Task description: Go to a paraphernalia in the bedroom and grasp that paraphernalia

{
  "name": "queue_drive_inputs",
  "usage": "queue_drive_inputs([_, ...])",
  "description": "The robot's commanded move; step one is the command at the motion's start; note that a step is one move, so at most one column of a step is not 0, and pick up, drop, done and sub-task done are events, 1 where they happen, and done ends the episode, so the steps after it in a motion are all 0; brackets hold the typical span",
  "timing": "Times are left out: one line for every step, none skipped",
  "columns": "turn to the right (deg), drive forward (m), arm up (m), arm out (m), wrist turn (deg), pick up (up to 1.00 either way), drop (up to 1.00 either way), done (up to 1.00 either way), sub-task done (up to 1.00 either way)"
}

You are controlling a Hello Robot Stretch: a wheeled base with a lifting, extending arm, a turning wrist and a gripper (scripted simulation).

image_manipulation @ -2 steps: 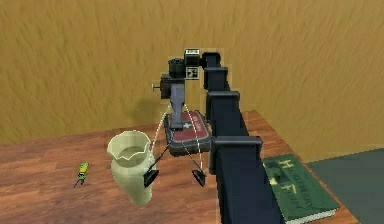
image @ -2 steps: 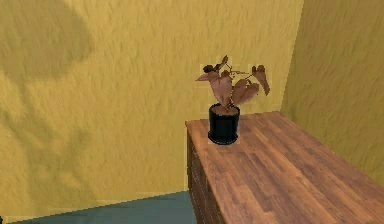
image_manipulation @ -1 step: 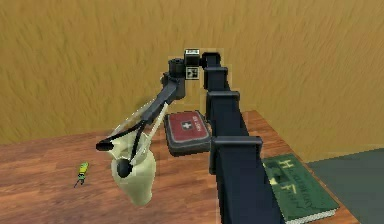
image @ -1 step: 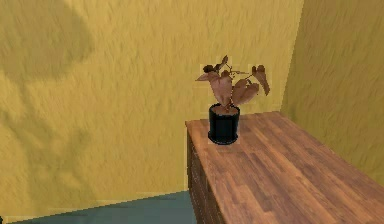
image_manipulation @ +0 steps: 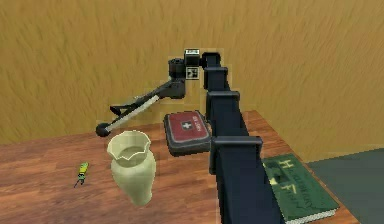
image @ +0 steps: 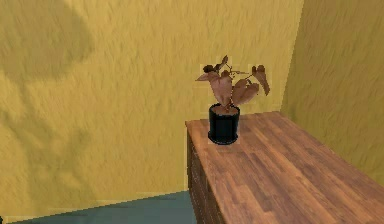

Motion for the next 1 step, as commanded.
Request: queue_drive_inputs([0.0,0.00,0.00,0.00,45.0,0.00,0.00,0.00,0.00])
